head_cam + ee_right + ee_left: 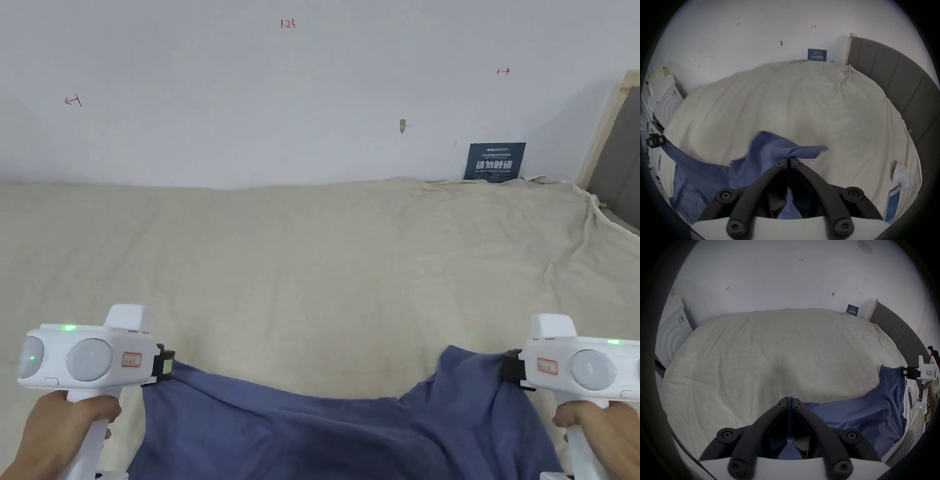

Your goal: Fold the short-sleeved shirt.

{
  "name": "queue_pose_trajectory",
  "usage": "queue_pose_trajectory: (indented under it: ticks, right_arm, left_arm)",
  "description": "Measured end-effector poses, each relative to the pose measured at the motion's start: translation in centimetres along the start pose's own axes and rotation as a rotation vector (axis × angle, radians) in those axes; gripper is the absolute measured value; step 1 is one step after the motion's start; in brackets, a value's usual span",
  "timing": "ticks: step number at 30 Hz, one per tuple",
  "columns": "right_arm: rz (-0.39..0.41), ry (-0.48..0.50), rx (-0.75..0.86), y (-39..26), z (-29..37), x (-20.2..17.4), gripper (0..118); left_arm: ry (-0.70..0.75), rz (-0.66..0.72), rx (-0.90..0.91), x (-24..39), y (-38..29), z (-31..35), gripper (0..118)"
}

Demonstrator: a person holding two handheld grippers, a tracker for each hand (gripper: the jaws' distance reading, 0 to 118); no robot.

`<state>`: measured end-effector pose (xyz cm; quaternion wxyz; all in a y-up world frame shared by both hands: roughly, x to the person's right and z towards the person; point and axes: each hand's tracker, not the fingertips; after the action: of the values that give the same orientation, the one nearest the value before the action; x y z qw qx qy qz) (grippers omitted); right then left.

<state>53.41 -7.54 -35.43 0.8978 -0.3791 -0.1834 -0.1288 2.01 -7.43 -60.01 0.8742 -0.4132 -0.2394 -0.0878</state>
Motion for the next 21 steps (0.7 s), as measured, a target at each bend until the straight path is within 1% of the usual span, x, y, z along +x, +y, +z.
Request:
queue_pose_trajectory:
  ticks: [1, 5, 8, 10, 11, 14, 17, 21]
  right_arm:
    - [-0.014, 0.018, 0.023, 0.3, 1.2, 0.0, 1]
    - [0.003, 0.053, 0.113, 1.5, 6.2, -0.7, 0]
    - [-0.023, 0.083, 0.186, 3.0, 9.7, -0.8, 0]
    - [-0.014, 0.071, 0.239, 4.4, 12.0, -1.1, 0]
    - [-0.007, 0.070, 0.256, 5.3, 12.3, -0.6, 0]
    - [-0.018, 0.091, 0.303, 7.9, 14.5, -0.7, 0]
    - [0.004, 0.084, 0.368, 10.7, 16.2, -1.1, 0]
    - [-0.006, 0.103, 0.464, 14.4, 18.8, -1.7, 0]
  left_arm:
    - [-0.002, 0.004, 0.006, 0.0, -0.1, 0.4, 1]
    - [-0.004, 0.021, 0.032, -0.3, -0.3, 2.1, 1]
    - [-0.006, 0.057, 0.060, -0.7, -0.3, 3.6, 1]
    - [-0.008, 0.089, 0.099, -1.4, 0.2, 4.4, 1]
    - [-0.005, 0.099, 0.119, -1.6, 0.6, 5.0, 1]
    - [0.001, 0.123, 0.186, -1.9, 2.5, 7.7, 1]
    - [0.004, 0.148, 0.245, -2.7, 5.2, 10.2, 1]
    - [0.042, 0.138, 0.353, -3.0, 9.7, 14.7, 1]
